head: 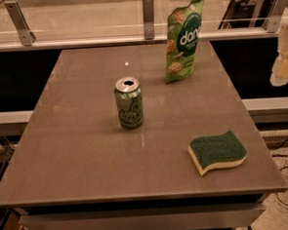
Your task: Pick green rice chip bag
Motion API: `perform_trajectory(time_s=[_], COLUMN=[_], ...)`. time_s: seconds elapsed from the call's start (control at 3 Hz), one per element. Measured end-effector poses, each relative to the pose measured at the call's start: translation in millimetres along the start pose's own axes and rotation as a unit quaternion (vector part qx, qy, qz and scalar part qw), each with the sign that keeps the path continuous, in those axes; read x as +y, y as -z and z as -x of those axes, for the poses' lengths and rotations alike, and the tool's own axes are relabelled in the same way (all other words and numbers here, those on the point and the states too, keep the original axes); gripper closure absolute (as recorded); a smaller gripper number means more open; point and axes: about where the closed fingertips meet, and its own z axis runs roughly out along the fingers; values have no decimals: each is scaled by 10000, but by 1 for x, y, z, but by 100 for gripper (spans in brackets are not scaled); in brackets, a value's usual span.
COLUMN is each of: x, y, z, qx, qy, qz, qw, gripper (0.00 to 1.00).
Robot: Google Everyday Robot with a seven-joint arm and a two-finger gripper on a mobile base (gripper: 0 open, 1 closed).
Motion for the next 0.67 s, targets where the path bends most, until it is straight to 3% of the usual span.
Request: perform_trajectory(time_s=[0.67], x=[-39], y=[-15], z=[4], qx=[717], qy=[497], qz=[-376], qw=[9955], gripper=[0])
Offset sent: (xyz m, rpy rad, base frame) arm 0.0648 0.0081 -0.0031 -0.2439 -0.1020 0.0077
